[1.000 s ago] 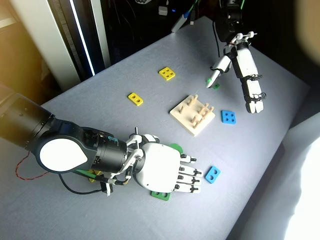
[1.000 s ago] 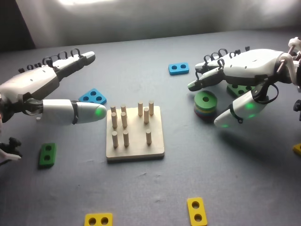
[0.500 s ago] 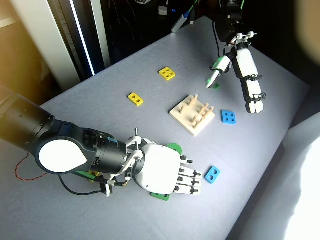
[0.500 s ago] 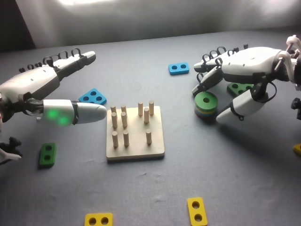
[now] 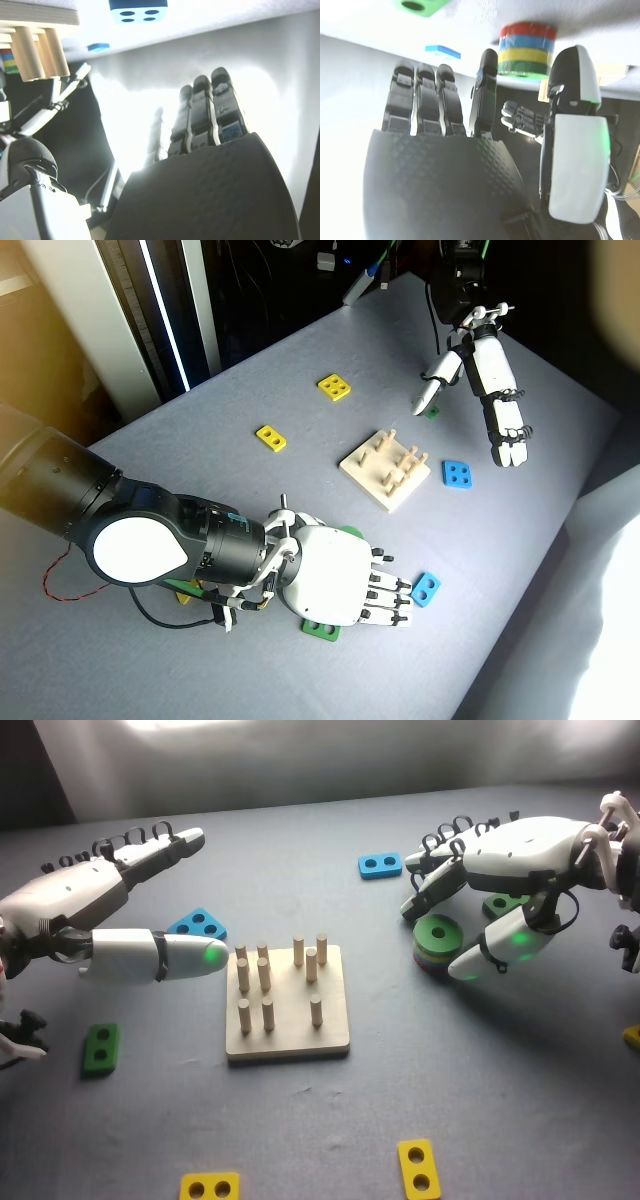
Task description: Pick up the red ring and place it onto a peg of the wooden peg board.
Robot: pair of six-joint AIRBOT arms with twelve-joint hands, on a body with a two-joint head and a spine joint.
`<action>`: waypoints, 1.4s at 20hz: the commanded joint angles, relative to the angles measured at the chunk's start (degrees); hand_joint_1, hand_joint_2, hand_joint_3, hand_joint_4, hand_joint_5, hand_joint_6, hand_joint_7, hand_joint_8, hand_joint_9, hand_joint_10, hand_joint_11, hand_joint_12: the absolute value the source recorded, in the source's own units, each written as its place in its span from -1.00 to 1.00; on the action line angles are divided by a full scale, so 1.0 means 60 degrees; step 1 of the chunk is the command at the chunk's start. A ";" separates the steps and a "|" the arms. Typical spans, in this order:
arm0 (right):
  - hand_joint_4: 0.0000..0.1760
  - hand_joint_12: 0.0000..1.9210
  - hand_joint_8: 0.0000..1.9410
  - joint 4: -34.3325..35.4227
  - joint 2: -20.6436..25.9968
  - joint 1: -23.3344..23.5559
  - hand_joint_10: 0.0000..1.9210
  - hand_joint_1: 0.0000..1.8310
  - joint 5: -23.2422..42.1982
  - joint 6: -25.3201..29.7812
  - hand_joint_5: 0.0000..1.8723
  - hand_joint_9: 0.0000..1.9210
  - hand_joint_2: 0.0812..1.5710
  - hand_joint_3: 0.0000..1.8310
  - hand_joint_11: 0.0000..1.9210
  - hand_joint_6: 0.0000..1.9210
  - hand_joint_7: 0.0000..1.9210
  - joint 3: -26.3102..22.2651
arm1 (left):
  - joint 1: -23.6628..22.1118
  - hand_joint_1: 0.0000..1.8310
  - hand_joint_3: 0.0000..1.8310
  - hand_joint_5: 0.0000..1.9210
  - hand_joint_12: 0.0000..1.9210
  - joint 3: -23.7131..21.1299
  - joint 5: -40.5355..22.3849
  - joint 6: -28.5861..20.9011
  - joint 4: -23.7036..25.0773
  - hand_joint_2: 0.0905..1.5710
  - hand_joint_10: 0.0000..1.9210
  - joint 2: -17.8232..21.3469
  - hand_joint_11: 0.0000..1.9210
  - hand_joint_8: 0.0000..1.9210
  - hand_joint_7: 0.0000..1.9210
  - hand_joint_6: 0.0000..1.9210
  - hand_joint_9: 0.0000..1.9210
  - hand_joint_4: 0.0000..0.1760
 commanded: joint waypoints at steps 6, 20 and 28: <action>-0.97 -1.00 -0.98 0.0234 -0.0025 0.0188 -1.00 -0.02 0.0687 0.0070 -0.26 -1.00 0.27 -0.99 -1.00 -0.91 -0.82 0.0040 | -0.0140 -0.62 -1.00 -1.00 -1.00 0.0038 -0.1112 -0.0049 -0.0004 0.06 -1.00 -0.0053 -1.00 -1.00 -1.00 -1.00 -1.00 1.00; -1.00 -1.00 -1.00 0.0233 -0.0122 0.0255 -1.00 0.01 0.0805 0.0147 -0.28 -1.00 0.26 -1.00 -1.00 -0.93 -0.80 0.0070 | -0.0157 -0.65 -1.00 -1.00 -1.00 0.0040 -0.1111 -0.0049 0.0011 0.06 -1.00 -0.0053 -1.00 -1.00 -1.00 -1.00 -1.00 1.00; -1.00 -1.00 -1.00 0.0222 -0.0126 0.0264 -1.00 0.02 0.0844 0.0147 -0.28 -1.00 0.26 -1.00 -1.00 -0.94 -0.79 0.0069 | -0.0157 -0.62 -1.00 -1.00 -1.00 0.0046 -0.1088 -0.0049 0.0016 0.06 -1.00 -0.0047 -1.00 -1.00 -1.00 -1.00 -1.00 1.00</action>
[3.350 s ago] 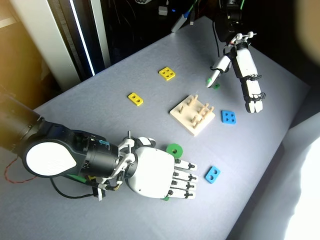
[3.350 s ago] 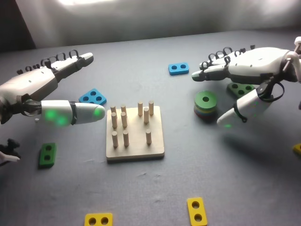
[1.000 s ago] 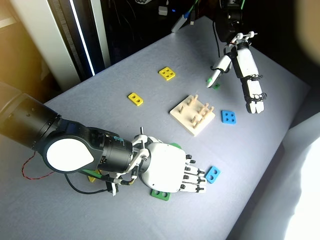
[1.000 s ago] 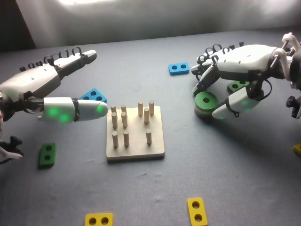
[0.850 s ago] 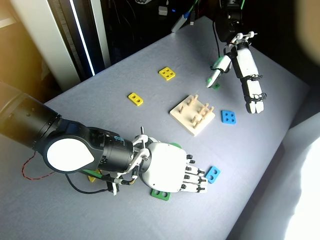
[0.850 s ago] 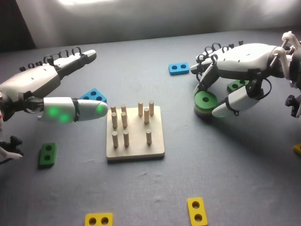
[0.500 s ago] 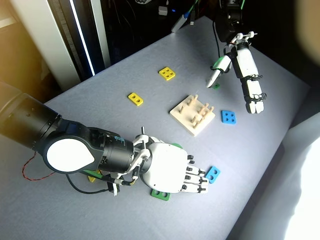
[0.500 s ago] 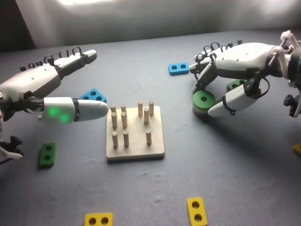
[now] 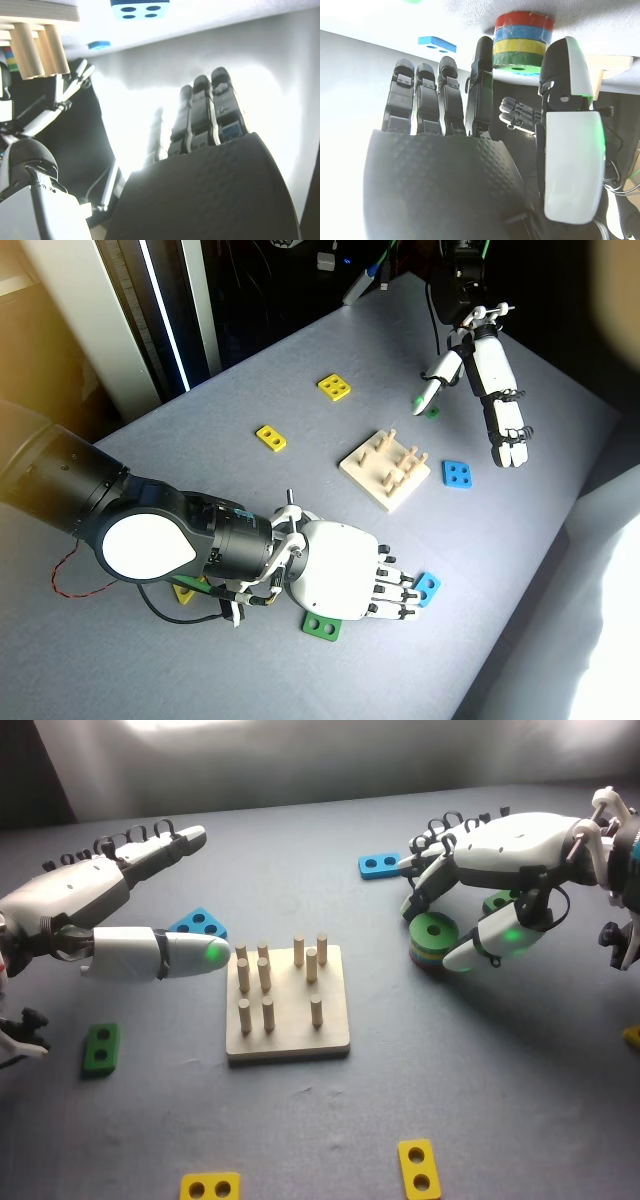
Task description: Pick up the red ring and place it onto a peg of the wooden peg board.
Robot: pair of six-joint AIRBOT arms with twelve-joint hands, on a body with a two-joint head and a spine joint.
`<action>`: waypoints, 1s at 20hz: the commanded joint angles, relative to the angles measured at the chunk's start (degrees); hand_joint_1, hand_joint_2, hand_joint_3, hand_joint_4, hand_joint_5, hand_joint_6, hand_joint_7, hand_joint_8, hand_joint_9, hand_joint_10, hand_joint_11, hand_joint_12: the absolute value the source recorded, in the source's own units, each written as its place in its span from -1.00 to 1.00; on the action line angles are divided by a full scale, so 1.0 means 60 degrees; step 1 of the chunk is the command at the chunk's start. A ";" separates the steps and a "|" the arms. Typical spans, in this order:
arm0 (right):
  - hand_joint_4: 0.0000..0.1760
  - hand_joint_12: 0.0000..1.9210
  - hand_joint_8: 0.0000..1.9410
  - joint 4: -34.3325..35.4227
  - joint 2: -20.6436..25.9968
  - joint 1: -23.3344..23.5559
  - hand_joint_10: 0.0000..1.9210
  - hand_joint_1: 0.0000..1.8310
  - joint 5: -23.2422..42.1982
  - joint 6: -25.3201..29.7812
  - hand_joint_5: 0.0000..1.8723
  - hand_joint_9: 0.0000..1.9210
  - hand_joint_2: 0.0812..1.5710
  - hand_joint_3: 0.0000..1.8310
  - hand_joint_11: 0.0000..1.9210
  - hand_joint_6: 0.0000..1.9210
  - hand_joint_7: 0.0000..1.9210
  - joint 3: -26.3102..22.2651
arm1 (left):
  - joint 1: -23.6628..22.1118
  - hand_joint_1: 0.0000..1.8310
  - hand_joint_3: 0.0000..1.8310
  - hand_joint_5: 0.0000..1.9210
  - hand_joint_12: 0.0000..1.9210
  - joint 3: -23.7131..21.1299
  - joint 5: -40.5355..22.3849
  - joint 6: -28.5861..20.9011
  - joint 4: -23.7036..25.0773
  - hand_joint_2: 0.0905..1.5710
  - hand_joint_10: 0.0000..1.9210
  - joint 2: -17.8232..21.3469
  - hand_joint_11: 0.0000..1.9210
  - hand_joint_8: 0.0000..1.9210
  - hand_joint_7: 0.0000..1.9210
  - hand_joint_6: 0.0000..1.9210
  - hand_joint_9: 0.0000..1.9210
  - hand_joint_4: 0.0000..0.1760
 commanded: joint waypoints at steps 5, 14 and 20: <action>-0.93 -1.00 -1.00 0.0217 -0.0010 0.0160 -1.00 0.12 0.0807 0.0046 -0.11 -0.99 0.49 -1.00 -1.00 0.22 -0.71 0.0033 | -0.0101 -0.62 -1.00 -1.00 -1.00 0.0052 -0.1077 -0.0053 -0.0002 0.05 -1.00 -0.0040 -1.00 -1.00 -1.00 -1.00 -1.00 1.00; -1.00 -1.00 -0.99 -0.0042 0.0007 0.0182 -1.00 0.24 0.0973 0.0368 -0.03 -0.96 0.44 -1.00 -1.00 0.14 -0.66 0.0068 | -0.0071 -0.65 -0.99 -1.00 -1.00 0.0057 -0.1071 -0.0052 -0.0034 0.08 -1.00 -0.0026 -1.00 -1.00 -1.00 -1.00 -1.00 1.00; -1.00 -1.00 -1.00 -0.0460 0.0184 0.0401 -1.00 0.24 0.1785 0.1225 -0.05 -0.99 0.45 -1.00 -1.00 0.19 -0.71 0.0091 | 0.0096 -0.58 -1.00 -1.00 -1.00 0.0064 -0.1125 0.0020 -0.0281 0.04 -1.00 0.0052 -1.00 -1.00 -1.00 -1.00 -1.00 1.00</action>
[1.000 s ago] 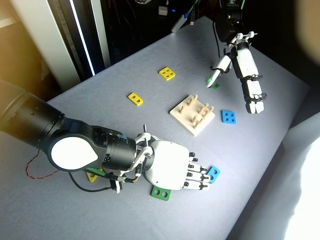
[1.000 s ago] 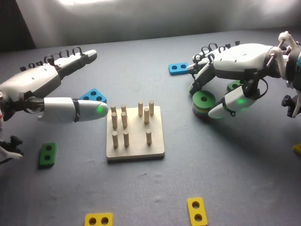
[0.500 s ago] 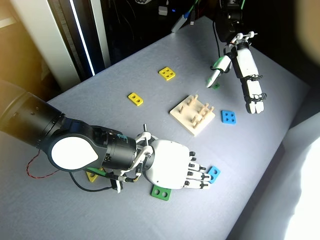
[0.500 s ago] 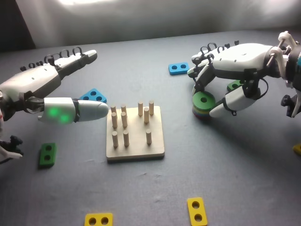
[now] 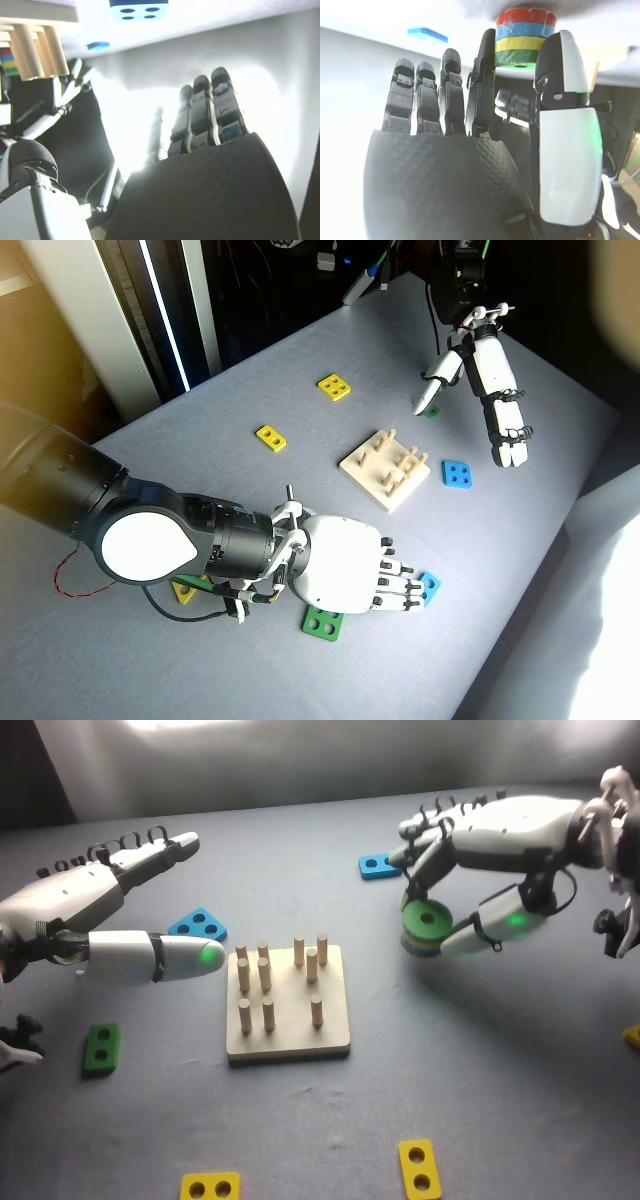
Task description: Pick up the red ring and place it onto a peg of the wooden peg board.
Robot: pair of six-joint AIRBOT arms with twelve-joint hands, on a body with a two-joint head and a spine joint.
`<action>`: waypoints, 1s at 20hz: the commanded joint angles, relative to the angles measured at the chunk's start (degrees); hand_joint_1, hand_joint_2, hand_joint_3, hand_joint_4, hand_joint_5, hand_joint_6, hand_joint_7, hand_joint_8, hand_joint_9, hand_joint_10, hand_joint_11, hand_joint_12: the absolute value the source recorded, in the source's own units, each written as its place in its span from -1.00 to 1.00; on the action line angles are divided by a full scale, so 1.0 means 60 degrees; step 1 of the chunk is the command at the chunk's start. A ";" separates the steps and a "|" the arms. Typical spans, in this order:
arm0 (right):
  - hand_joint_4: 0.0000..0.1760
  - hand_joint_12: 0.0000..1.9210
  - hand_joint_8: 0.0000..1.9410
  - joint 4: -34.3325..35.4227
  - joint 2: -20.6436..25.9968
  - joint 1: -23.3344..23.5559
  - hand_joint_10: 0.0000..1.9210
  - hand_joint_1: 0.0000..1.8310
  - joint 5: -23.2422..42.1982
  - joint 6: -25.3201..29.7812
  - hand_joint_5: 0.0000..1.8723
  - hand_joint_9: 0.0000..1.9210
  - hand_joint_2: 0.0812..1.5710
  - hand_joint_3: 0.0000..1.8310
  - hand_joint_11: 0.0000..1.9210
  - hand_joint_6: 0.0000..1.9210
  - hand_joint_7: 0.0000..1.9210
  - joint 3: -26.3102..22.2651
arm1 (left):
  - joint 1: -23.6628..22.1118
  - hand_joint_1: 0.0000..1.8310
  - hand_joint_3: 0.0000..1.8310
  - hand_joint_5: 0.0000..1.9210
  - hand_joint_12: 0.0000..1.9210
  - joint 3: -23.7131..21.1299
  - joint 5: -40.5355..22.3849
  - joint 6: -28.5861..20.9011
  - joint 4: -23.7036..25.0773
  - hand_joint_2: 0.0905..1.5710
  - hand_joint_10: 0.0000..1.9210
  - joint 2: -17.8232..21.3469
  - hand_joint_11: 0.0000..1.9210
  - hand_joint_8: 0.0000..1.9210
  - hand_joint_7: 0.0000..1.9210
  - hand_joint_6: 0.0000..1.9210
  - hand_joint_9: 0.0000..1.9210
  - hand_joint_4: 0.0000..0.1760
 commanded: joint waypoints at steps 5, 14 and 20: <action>-1.00 -1.00 -1.00 0.0146 0.0388 0.0359 -1.00 0.21 0.1448 0.0285 -0.05 -0.99 0.45 -1.00 -1.00 0.20 -0.70 -0.0512 | 0.0031 -0.61 -1.00 -1.00 -1.00 0.0107 -0.1150 -0.0009 -0.0241 0.05 -1.00 0.0059 -1.00 -1.00 -1.00 -1.00 -1.00 0.98; -1.00 -1.00 -1.00 -0.0837 0.0457 0.0901 -1.00 0.22 0.2151 0.0688 -0.02 -1.00 0.43 -1.00 -1.00 0.15 -0.72 -0.1263 | 0.0085 -0.59 -1.00 -1.00 -1.00 0.0157 -0.1132 0.0006 -0.0360 0.01 -1.00 0.0060 -1.00 -1.00 -1.00 -1.00 -1.00 0.99; -1.00 -0.97 -0.99 -0.1627 0.0327 0.1181 -0.99 0.22 0.2363 0.1038 0.04 -0.97 0.39 -1.00 -0.96 0.05 -0.62 -0.1596 | 0.0085 -0.65 -0.99 -1.00 -1.00 0.0160 -0.1086 0.0025 -0.0376 0.06 -1.00 0.0064 -1.00 -1.00 -1.00 -1.00 -1.00 0.85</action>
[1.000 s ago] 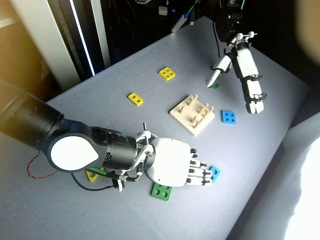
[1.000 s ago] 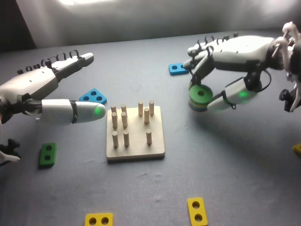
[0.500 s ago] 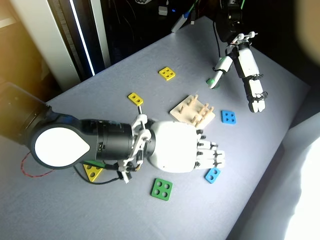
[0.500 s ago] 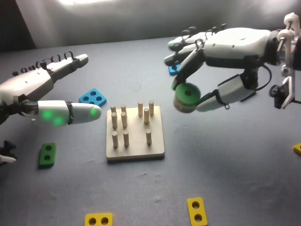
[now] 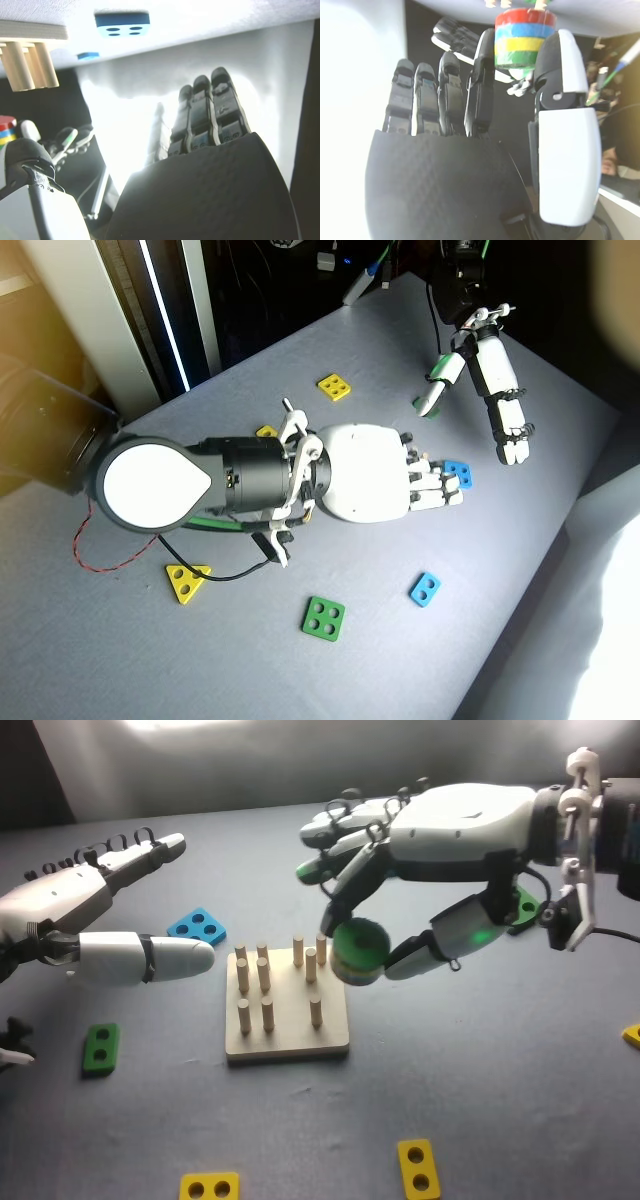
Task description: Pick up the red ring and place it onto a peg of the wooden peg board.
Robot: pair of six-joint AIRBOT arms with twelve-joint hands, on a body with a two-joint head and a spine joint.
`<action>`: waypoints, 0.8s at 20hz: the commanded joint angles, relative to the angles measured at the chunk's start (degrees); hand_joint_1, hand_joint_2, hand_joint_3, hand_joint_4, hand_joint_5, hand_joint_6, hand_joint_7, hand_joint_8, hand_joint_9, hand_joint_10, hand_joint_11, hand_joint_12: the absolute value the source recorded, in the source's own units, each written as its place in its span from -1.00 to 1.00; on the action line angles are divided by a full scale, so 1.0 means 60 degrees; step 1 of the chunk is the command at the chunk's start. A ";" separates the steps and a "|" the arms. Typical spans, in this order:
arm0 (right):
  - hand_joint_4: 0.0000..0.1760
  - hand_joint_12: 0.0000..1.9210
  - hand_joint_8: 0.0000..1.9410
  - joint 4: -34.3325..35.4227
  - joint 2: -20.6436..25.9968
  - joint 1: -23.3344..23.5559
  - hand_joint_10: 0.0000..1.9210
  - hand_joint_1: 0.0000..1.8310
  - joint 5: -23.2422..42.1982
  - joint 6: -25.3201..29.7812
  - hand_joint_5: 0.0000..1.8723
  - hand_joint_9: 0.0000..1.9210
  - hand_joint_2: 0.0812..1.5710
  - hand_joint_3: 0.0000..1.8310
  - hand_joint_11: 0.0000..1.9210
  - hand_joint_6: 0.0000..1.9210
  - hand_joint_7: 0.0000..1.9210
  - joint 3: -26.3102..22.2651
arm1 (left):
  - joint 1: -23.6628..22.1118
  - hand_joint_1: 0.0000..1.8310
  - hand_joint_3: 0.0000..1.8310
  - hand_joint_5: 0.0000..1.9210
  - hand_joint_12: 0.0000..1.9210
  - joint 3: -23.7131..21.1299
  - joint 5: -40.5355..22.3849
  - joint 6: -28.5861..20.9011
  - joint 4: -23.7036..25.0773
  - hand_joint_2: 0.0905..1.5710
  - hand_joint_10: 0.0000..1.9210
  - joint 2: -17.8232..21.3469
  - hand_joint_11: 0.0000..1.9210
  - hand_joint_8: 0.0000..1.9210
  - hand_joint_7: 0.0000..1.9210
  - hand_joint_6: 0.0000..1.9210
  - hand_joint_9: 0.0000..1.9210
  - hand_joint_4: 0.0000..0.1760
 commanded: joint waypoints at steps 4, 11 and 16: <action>-1.00 -0.47 -1.00 0.0156 -0.0180 0.0238 -0.99 0.24 0.0869 0.0252 0.12 -0.92 0.35 -1.00 -1.00 -0.08 -0.60 -0.0118 | -0.0066 -0.62 -0.99 -1.00 -1.00 0.0062 -0.1058 -0.0026 -0.0057 0.08 -1.00 0.0060 -1.00 -1.00 -1.00 -1.00 -1.00 0.99; -1.00 -0.89 -1.00 -0.0198 -0.0283 0.0289 -1.00 0.25 0.0999 0.0439 0.23 -0.89 0.28 -1.00 -1.00 -0.26 -0.54 -0.0264 | -0.0054 -0.68 -1.00 -1.00 -1.00 0.0061 -0.1058 -0.0008 -0.0074 0.05 -1.00 0.0057 -1.00 -1.00 -1.00 -1.00 -1.00 0.81; -1.00 -0.91 -1.00 -0.0406 -0.0388 0.0338 -1.00 0.28 0.0909 0.0433 0.30 -0.88 0.25 -1.00 -1.00 -0.37 -0.56 -0.0264 | -0.0054 -0.69 -1.00 -1.00 -1.00 0.0065 -0.1059 -0.0004 -0.0090 0.04 -1.00 0.0054 -1.00 -1.00 -1.00 -1.00 -1.00 0.66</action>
